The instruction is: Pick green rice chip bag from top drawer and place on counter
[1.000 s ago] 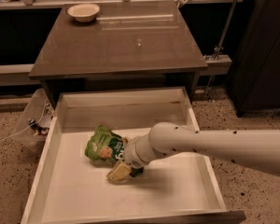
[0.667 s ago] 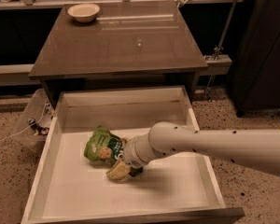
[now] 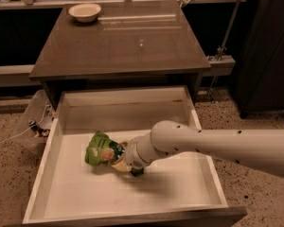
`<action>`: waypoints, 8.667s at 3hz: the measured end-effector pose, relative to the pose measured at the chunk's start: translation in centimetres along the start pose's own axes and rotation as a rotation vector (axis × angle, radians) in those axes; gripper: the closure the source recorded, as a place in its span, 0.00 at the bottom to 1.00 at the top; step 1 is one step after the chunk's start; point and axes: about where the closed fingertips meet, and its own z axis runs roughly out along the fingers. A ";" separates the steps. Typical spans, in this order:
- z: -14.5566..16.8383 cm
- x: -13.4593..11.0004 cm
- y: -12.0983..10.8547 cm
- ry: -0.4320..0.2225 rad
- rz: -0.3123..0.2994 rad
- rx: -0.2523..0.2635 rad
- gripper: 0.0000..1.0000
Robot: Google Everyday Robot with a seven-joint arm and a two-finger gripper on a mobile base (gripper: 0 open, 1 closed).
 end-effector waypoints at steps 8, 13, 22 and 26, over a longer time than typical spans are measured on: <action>-17.1 -17.7 -0.5 -0.048 -0.298 0.204 1.00; -19.5 -24.5 -8.0 0.039 -0.387 0.267 1.00; -18.0 -24.3 -25.1 0.123 -0.301 0.267 1.00; -18.0 -24.3 -25.1 0.123 -0.301 0.267 0.35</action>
Offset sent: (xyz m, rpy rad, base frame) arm -0.0145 -0.0033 0.0650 0.0820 -0.0263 0.0036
